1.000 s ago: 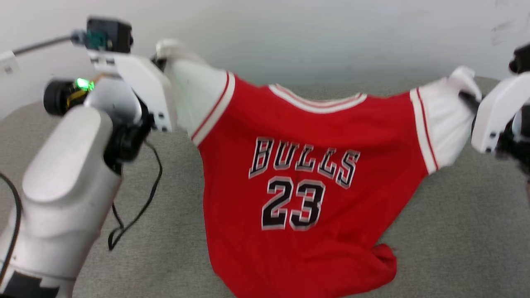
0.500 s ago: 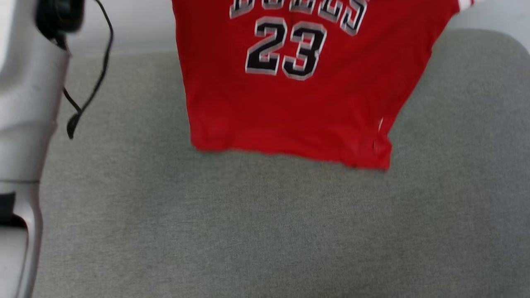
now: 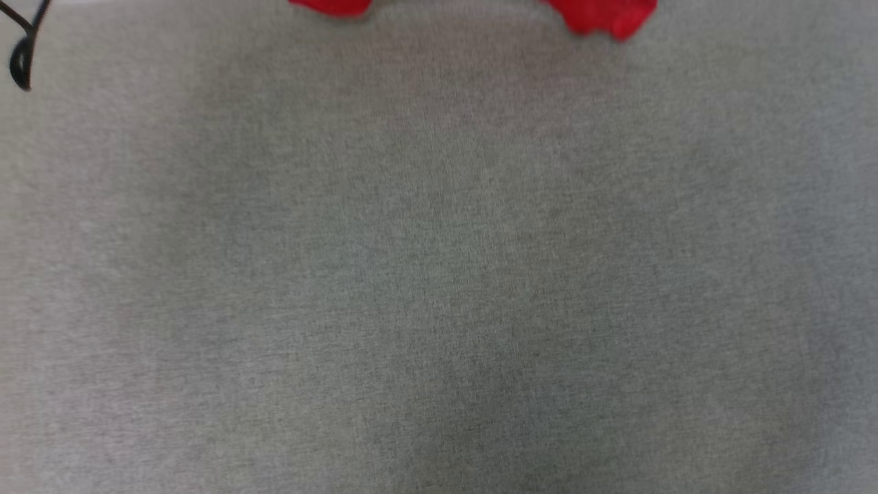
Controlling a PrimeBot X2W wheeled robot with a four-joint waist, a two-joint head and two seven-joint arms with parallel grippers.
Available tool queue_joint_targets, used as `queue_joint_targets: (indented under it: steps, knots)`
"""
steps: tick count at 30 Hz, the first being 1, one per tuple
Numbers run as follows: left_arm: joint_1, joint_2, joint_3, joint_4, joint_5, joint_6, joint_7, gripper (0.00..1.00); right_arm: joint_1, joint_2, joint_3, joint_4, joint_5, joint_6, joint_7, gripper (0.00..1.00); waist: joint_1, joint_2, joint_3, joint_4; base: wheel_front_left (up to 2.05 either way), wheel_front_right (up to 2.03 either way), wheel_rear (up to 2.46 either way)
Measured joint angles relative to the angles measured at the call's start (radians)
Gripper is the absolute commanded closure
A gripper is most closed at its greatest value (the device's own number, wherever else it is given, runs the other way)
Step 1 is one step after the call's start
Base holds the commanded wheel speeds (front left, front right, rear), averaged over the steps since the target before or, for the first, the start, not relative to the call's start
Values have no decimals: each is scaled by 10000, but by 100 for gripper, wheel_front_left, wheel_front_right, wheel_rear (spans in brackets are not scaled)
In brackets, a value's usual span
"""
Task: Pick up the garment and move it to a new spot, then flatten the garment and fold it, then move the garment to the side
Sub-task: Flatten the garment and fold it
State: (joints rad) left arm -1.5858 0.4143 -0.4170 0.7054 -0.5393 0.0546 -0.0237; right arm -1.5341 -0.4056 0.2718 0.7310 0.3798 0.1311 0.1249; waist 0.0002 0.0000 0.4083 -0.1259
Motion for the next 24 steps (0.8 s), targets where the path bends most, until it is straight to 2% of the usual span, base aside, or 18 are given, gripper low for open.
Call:
queue_joint_targets:
  steps: [5,14,24]
  knots:
    - [-545,33,-31,146,104,-67,-167,100,-626,-10,516,311,374,0,-562,100,0,0,663,-64,0,0,0]
    - [-620,-199,-25,842,-134,-276,-426,100,-839,52,1599,1147,1367,0,-993,100,0,0,1769,-87,0,0,0]
    - [87,-663,82,1672,-713,-742,-1020,100,-425,-84,2470,1641,2546,0,-1145,100,0,0,1950,171,0,0,0]
